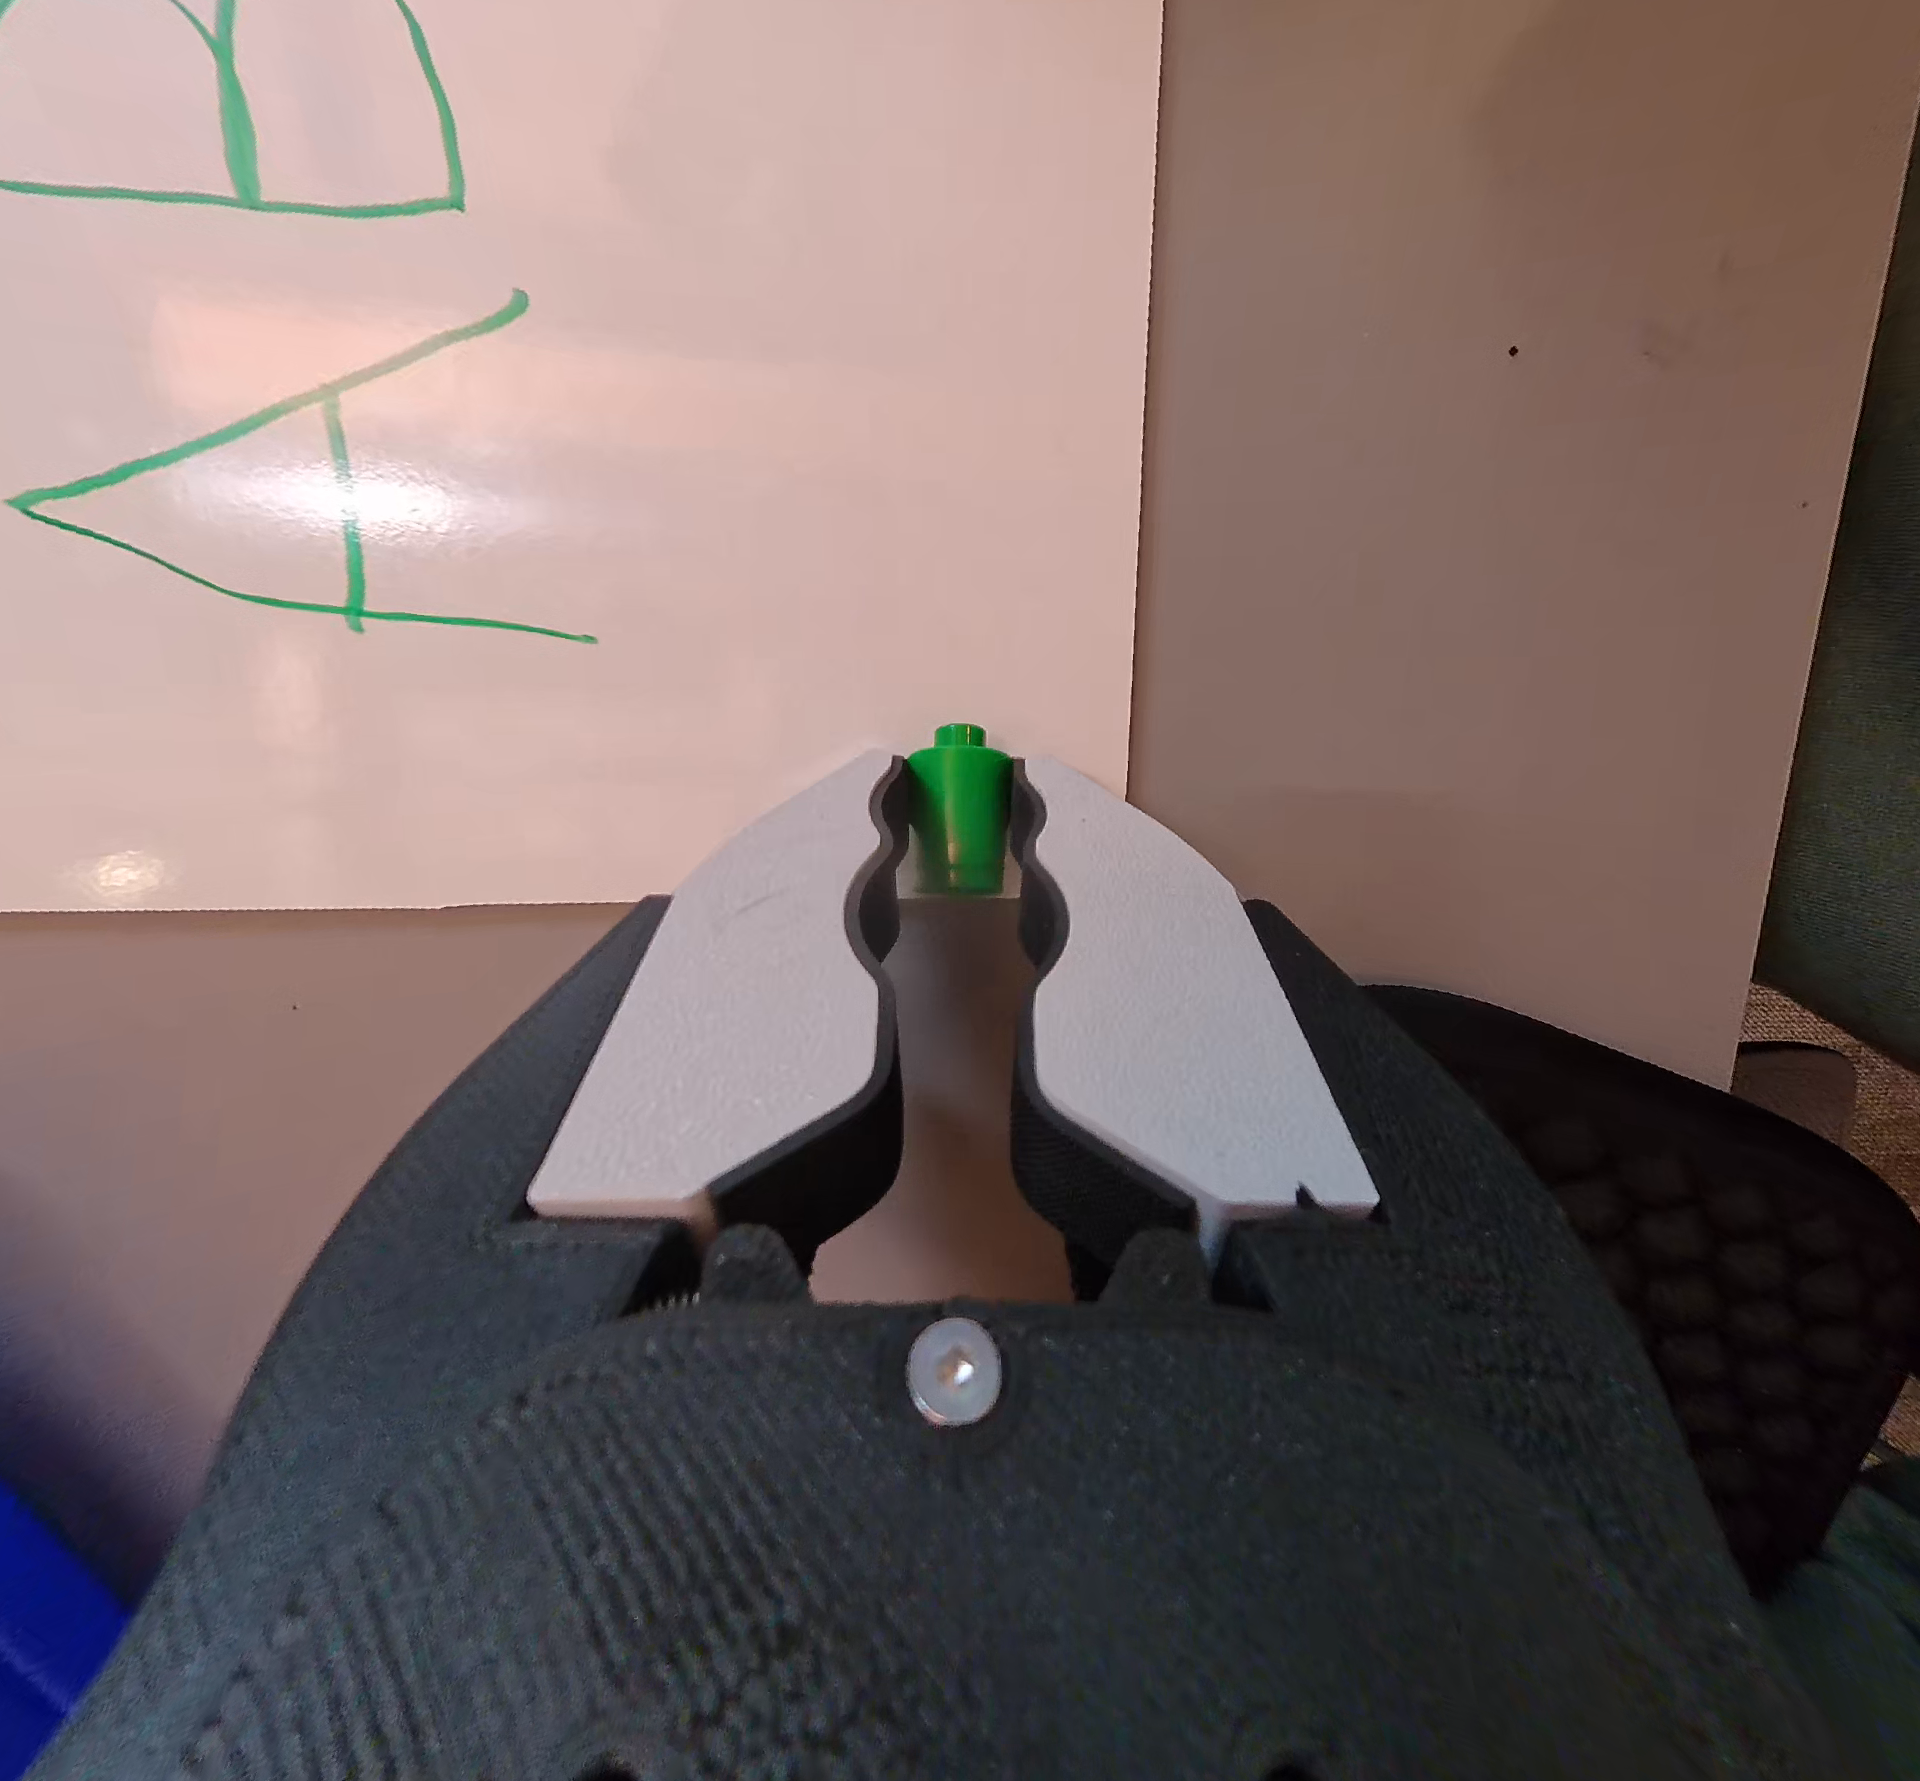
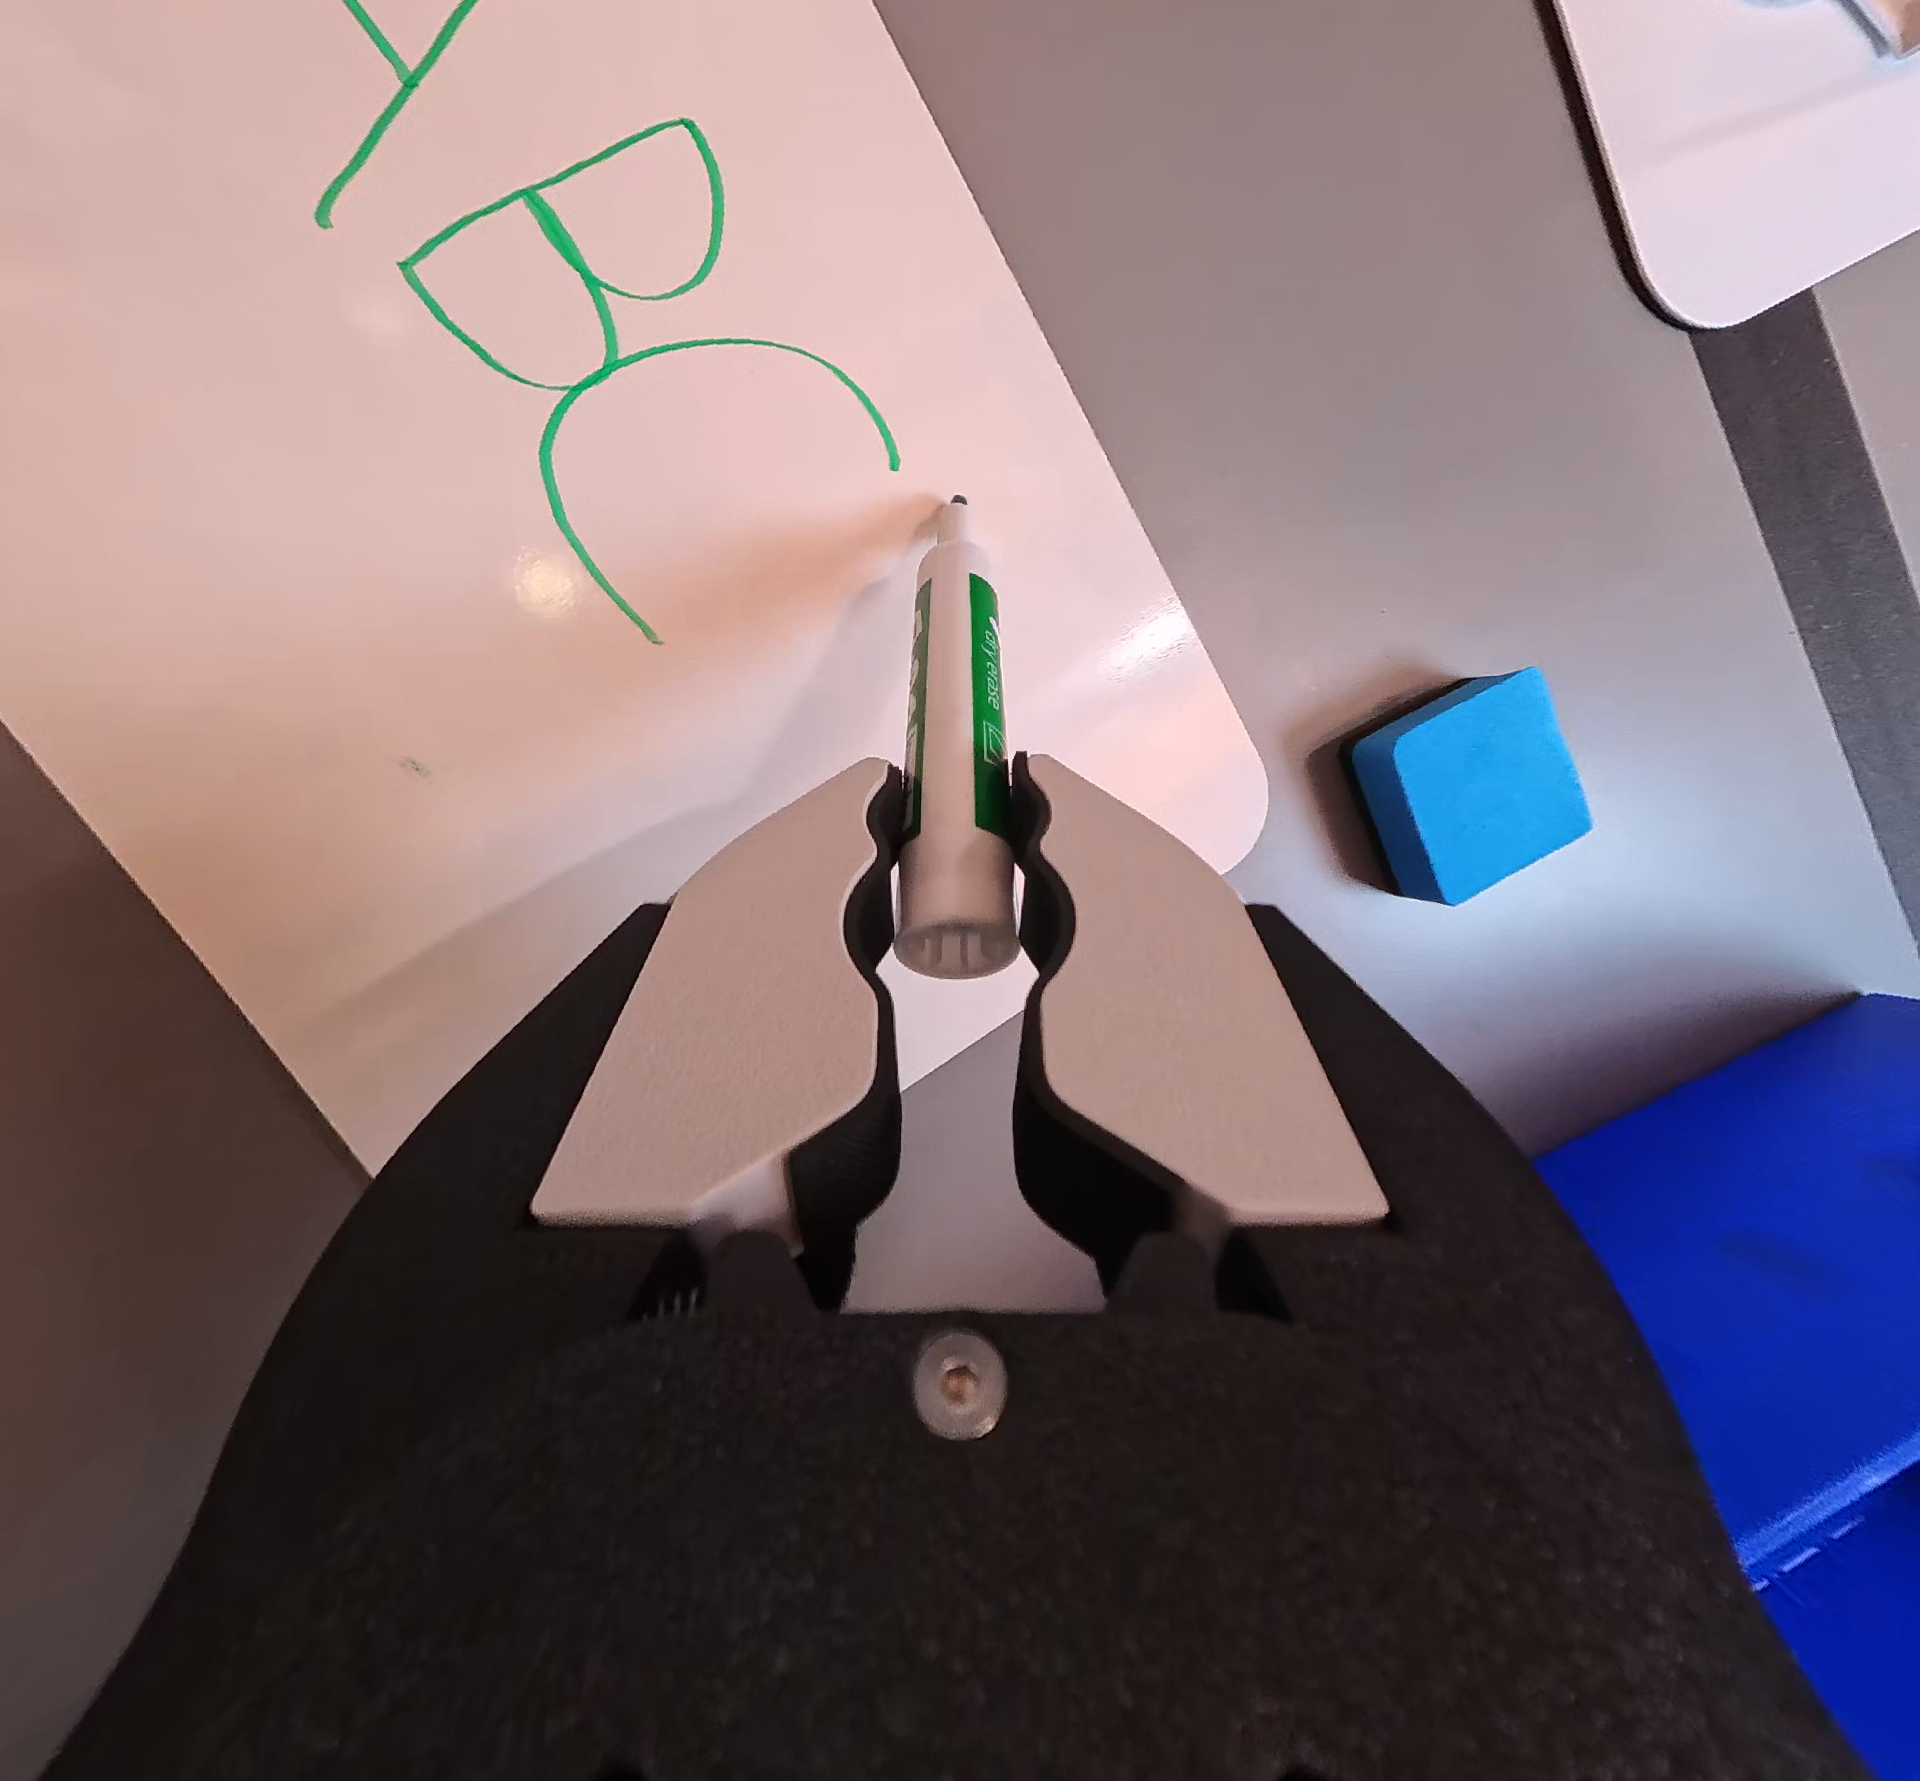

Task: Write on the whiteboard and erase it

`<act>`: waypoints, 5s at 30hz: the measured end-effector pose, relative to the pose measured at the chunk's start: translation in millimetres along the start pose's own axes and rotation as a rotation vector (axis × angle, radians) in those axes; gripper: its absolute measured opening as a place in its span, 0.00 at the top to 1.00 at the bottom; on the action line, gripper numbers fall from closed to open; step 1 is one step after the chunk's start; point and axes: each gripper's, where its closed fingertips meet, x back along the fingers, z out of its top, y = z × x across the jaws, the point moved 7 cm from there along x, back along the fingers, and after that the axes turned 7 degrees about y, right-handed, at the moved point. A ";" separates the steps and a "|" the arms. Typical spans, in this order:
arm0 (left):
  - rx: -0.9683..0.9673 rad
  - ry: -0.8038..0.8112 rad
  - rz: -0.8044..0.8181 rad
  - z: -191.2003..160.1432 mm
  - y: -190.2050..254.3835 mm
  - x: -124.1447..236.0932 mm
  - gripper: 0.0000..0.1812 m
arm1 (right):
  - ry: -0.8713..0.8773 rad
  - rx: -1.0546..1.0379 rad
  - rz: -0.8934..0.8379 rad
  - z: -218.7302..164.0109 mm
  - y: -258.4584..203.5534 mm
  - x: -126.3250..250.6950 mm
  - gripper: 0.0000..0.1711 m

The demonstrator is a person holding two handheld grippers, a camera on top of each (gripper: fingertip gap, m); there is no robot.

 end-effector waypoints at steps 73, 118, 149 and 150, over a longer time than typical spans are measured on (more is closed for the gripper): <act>-0.004 -0.007 0.008 0.2 0.5 -0.2 0.89 | -0.034 -0.015 -0.022 -47.0 -31.4 43.7 0.88; -0.003 -0.002 0.006 -0.6 0.8 -0.1 0.89 | -0.030 -0.034 -0.039 -49.5 -19.5 41.0 0.88; -0.005 -0.001 0.003 -0.6 1.4 0.5 0.89 | -0.022 -0.062 -0.110 -49.1 17.4 29.4 0.88; -0.004 -0.001 0.003 -0.5 1.4 0.4 0.89 | -0.018 -0.062 -0.112 -48.9 17.1 30.4 0.88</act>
